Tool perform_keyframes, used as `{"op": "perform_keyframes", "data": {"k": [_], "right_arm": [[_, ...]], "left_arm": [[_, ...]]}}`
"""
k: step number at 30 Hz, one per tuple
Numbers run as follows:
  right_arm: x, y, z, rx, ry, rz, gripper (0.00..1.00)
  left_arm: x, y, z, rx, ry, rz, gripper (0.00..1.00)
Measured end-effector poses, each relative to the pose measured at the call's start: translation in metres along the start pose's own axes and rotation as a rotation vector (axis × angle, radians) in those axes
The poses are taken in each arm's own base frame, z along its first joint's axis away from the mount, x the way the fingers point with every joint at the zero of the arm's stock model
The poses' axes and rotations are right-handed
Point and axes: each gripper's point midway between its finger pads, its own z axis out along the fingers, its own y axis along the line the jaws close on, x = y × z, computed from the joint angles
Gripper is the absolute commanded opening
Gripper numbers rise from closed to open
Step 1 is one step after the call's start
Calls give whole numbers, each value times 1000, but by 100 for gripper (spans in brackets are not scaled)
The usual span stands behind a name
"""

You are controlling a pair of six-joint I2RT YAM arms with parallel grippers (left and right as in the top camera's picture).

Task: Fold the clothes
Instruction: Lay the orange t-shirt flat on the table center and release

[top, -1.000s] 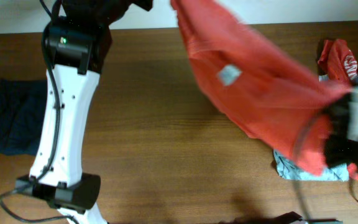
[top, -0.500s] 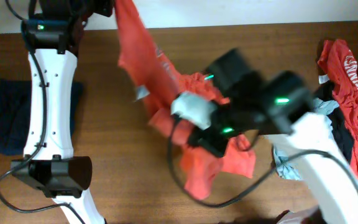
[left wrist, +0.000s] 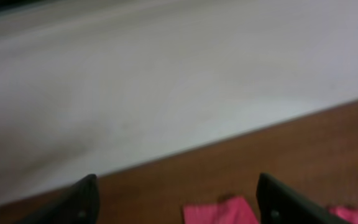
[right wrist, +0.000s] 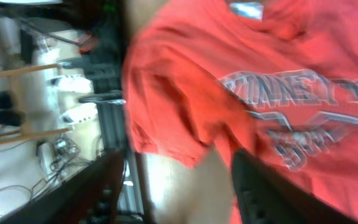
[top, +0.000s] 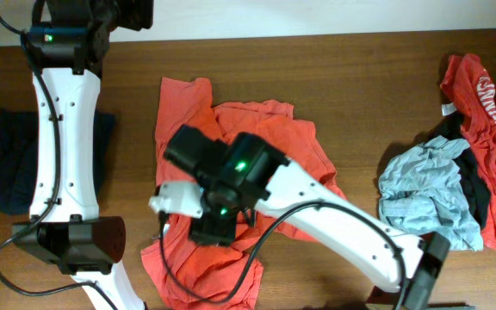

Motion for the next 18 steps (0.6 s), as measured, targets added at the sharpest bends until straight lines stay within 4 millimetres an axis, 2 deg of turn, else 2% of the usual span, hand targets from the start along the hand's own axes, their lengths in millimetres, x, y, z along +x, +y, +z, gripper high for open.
{"op": "perform_keyframes", "data": {"k": [2,4,7,10,14,15,18], "right_arm": [[6,-26,-14,94,-15,81,70],[16,-62,-32,188,-44,208,74],[42,-119,-57,295,-87,422,81],[78,-172,-85,381,-138,635,82],[130,-218,-107,407,-178,854,82],[138,-224,-108,405,-180,885,82],[161,-239,-103,378,-164,970,82]], "left_arm": [[16,-3,-1,9,64,-6,84],[33,-8,-5,26,140,-16,84],[55,-16,-13,47,234,-25,83],[83,-27,-23,75,359,-54,83],[93,-30,-21,80,401,-79,82],[100,-31,-17,81,426,-93,79],[150,-34,18,80,580,-180,32]]}}
